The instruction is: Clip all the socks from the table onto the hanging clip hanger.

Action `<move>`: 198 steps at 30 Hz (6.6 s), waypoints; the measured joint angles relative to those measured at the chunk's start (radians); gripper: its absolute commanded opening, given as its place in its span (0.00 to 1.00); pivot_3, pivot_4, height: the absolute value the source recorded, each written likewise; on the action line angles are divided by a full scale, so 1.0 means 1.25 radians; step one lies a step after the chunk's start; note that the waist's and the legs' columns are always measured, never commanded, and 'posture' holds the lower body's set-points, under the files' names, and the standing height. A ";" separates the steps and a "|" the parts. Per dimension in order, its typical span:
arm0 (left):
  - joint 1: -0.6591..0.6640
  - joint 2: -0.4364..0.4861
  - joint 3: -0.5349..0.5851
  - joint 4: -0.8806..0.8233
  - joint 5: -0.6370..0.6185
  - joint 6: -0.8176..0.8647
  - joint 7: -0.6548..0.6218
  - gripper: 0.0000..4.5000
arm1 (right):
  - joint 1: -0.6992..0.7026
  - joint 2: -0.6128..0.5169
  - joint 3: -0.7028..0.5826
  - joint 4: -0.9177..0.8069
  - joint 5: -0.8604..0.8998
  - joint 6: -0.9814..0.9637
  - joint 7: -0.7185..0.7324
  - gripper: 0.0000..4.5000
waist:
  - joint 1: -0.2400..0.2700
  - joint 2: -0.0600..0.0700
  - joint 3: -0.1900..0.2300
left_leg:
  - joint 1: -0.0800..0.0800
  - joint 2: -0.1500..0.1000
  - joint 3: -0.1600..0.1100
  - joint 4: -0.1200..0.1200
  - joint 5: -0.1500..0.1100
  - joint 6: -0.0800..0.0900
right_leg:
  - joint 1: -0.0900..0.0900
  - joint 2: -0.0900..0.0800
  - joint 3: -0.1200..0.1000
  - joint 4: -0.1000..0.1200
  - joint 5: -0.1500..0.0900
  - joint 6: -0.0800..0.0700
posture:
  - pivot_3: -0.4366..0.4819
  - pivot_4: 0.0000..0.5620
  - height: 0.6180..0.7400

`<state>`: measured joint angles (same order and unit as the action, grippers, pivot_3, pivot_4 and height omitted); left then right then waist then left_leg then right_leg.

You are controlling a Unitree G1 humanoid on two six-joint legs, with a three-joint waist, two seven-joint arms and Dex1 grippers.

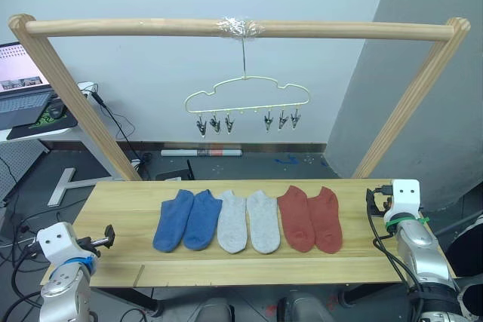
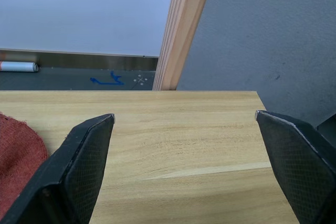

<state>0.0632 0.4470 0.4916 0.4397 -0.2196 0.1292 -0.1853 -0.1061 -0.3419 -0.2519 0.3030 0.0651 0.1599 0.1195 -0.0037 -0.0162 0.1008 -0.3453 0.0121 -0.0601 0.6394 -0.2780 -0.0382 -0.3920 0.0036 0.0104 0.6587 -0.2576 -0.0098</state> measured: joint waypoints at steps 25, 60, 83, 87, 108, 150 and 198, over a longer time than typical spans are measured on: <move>0.053 -0.003 -0.030 -0.358 -0.048 0.052 -0.058 0.99 | -0.024 0.003 0.053 -0.074 0.001 0.002 0.046 1.00 | 0.000 -0.003 0.028 | -0.006 0.003 0.006 0.000 0.000 0.000 | -0.010 0.000 0.007 0.000 0.002 0.004 | 0.54 0.22 1.00; -0.341 -0.176 -0.261 -0.274 0.006 0.025 -0.021 0.58 | -0.290 0.047 0.323 -0.332 0.185 0.142 0.478 1.00 | 0.001 -0.008 0.059 | -0.014 0.001 0.002 0.005 0.000 0.000 | -0.013 0.000 0.004 0.002 0.004 0.006 | 0.49 0.32 1.00; -0.513 -0.203 -0.264 -0.039 0.039 -0.113 -0.014 0.58 | -0.324 0.066 0.328 -0.384 0.192 0.193 0.462 1.00 | -0.007 -0.011 0.080 | -0.015 0.001 0.002 0.005 0.000 0.000 | -0.015 -0.004 0.003 0.002 0.005 0.008 | 0.45 0.36 1.00; -0.521 -0.203 -0.264 -0.039 0.057 -0.132 0.004 0.58 | -0.334 0.066 0.328 -0.388 0.193 0.193 0.461 1.00 | -0.010 -0.011 0.080 | -0.015 0.001 0.002 0.004 0.000 0.000 | -0.015 -0.004 0.003 0.001 0.005 0.008 | 0.45 0.35 1.00; -0.521 -0.213 -0.263 -0.039 0.058 -0.149 0.003 0.27 | -0.342 0.066 0.328 -0.389 0.205 0.195 0.455 1.00 | -0.018 -0.012 0.082 | -0.016 0.000 0.002 0.004 0.000 0.000 | -0.015 -0.005 0.003 0.002 0.005 0.009 | 0.45 0.35 1.00; -0.488 -0.202 -0.262 -0.098 0.047 -0.108 -0.002 0.03 | -0.202 -0.055 0.279 0.065 0.022 0.239 0.305 1.00 | -0.022 -0.012 0.085 | -0.016 -0.001 0.005 0.005 0.000 0.000 | -0.015 -0.005 0.005 0.002 0.005 0.010 | 0.46 0.34 1.00; -0.416 -0.162 -0.167 -0.355 -0.313 0.330 -0.103 0.03 | -0.277 -0.048 0.525 -0.190 -0.174 -0.153 0.531 0.00 | -0.020 -0.012 0.090 | -0.015 0.000 0.002 0.005 0.002 -0.004 | -0.014 -0.005 0.004 0.001 0.005 0.014 | 0.50 0.36 1.00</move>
<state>-0.4567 0.2445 0.2834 -0.0043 -0.6112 0.5413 -0.3146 -0.4528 -0.4021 0.4040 0.0658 -0.1520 -0.0309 0.7830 -0.0287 -0.0315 0.2127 -0.3638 0.0122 -0.0581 0.6462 -0.2751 -0.0436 -0.4092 -0.0028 0.0148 0.6606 -0.2509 0.0077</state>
